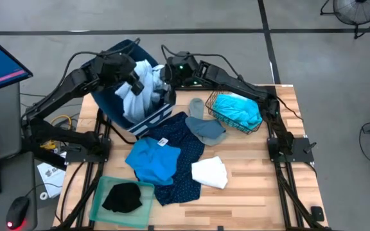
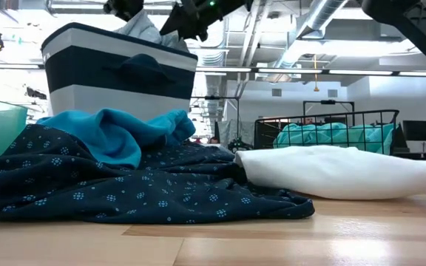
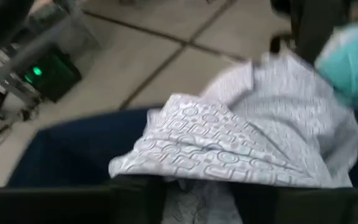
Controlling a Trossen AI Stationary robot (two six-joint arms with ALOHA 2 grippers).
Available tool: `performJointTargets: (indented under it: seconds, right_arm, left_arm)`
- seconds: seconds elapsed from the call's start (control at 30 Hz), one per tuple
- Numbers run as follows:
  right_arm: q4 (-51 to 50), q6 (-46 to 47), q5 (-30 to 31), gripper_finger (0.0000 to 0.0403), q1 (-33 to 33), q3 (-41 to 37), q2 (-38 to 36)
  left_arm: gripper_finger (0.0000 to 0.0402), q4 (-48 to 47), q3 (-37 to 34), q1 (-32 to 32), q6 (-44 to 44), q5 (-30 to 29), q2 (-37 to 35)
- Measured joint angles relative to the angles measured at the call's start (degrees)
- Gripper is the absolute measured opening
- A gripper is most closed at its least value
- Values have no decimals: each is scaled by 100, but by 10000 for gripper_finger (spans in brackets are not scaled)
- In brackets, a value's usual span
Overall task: Pick & Place Cloths
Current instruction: Put the blue patterned cloth into the blue laundry organizer, then put the blue shorts into the black wire basket
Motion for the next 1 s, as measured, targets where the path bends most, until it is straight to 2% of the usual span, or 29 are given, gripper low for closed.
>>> performJointTargets:
  seconds: [0.13, 0.3, 0.5, 0.63, 0.73, 0.83, 0.93, 1.0]
  right_arm:
    - [-324, -251, 190, 348, 144, 2, 0]
    - [-1177, -788, 592, 350, 243, 243, -68]
    - [-1868, -763, 712, 338, 269, 205, -466]
    - [-2416, -700, 710, 330, 271, 203, -993]
    - [-2780, -428, 712, 327, 269, 203, -1509]
    - [-3213, -143, 710, 326, 265, 205, -2038]
    - [-3643, 92, 710, 326, 276, 205, -2545]
    - [-3938, 314, 708, 326, 303, 206, -2848]
  left_arm:
    - [204, -940, 0, -47, -220, -60, -87]
    - [256, -1936, 0, -56, -1005, 3, -120]
    - [269, -2012, 2, -56, -1503, 902, -214]
    - [269, -1992, 120, -87, -1825, 1603, -418]
    - [269, -1715, 333, -283, -2014, 2095, -629]
    - [269, -885, 432, -765, -2188, 2479, -883]
    - [269, 163, 439, -1596, -2309, 2543, -1034]
    - [268, 670, 439, -2295, -2279, 2329, -1002]
